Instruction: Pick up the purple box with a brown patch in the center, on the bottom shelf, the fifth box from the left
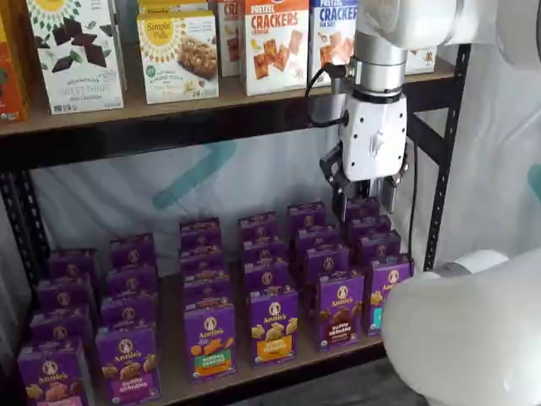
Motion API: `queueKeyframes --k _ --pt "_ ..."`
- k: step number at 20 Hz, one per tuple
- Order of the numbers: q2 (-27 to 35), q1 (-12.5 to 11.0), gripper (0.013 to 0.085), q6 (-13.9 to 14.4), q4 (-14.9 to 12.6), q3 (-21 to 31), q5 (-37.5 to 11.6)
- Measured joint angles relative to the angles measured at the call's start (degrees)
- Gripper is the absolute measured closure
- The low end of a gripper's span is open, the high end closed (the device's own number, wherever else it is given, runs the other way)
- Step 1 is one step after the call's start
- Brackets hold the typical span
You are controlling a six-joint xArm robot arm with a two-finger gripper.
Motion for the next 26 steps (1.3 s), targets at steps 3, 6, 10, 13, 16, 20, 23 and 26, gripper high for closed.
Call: queueKeyframes --k 3,6,10,13,16,20,23,26 --pt "1.5 0.3 0.0130 0.4 -0.5 -1.2 2.1" --pt "1.5 0.1 0.0130 0.2 -0.2 -1.1 2.1" --pt "1.4 0.2 0.0130 0.2 -0.6 -0.5 1.2" --pt "1.4 -0.5 0.0130 -0.4 -0.6 0.5 -0.7" --pt "2.0 -0.9 0.0130 -0.7 -1.2 1.9 -3.3" --pt "3.6 -1.0 0.0130 -0.7 -1.8 3.9 -6.8" --pt "4.7 -1.0 0.0130 -0.5 -2.2 5.8 -10.5" --pt "6.2 -1.7 0.0130 -1.4 -1.6 7.7 -14.5"
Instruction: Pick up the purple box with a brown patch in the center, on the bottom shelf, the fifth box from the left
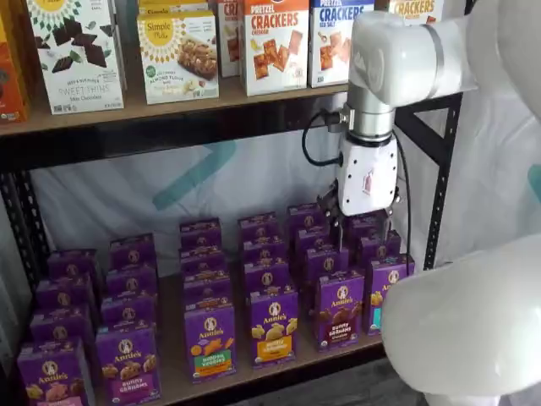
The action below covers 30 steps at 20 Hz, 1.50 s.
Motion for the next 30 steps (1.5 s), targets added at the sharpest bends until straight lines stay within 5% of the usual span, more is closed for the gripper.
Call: queueKeyframes --k 10,17,26,30 --pt "9.7 -3.2 0.0130 -5.0 2.9 5.3 -17.1" --pt "23.8 -4.2 0.0130 -8.5 5.1 5.1 -31.4" --pt "42.5 -5.4 0.0130 -9.5 3.9 1.1 -47.3" --pt "49.2 -7.0 0.0130 -7.1 -0.2 -2.2 -50.3"
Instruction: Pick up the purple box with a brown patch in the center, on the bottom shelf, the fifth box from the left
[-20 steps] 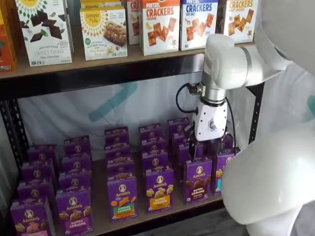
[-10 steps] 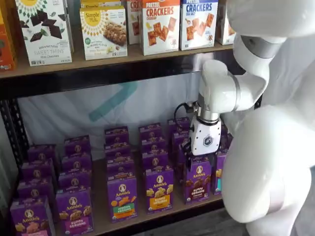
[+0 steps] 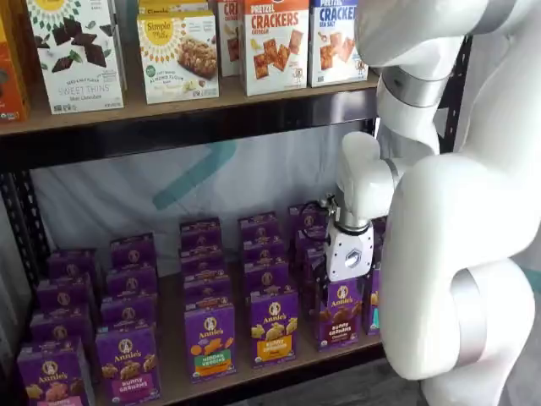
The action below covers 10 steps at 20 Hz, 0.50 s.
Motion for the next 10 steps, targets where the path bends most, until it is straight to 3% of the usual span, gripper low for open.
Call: queueKeyframes --k 4,10 --pt "5.2 -0.8 0.0130 -4.7 4.0 -3.5 -0.9" --pt "11.5 -2.8 0.0130 -2.5 -0.3 -8.0 -2.9"
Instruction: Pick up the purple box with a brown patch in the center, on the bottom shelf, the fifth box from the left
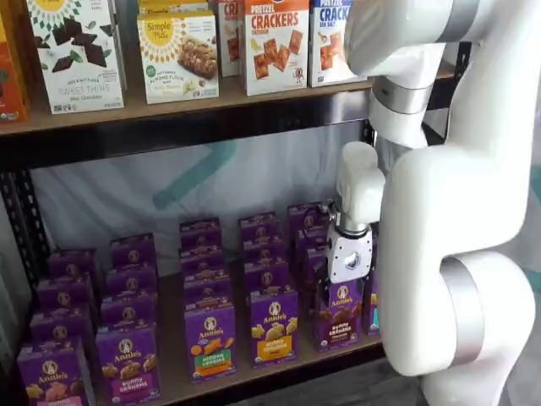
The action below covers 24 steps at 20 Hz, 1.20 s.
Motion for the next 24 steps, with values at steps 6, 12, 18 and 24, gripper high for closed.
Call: queueKeyframes --k 6,12,18,24 --pt "6.1 -1.9 0.0130 1.9 -3.9 -5.7 -1.2" --pt "13.1 -3.5 0.0130 1.8 -5.6 -13.1 -1.7" --pt "18.6 -4.3 0.0130 -1.1 -3.3 -19.9 -0.6" --pt "21.6 -5.0 0.0130 -0.1 -5.1 -23.5 -0.2"
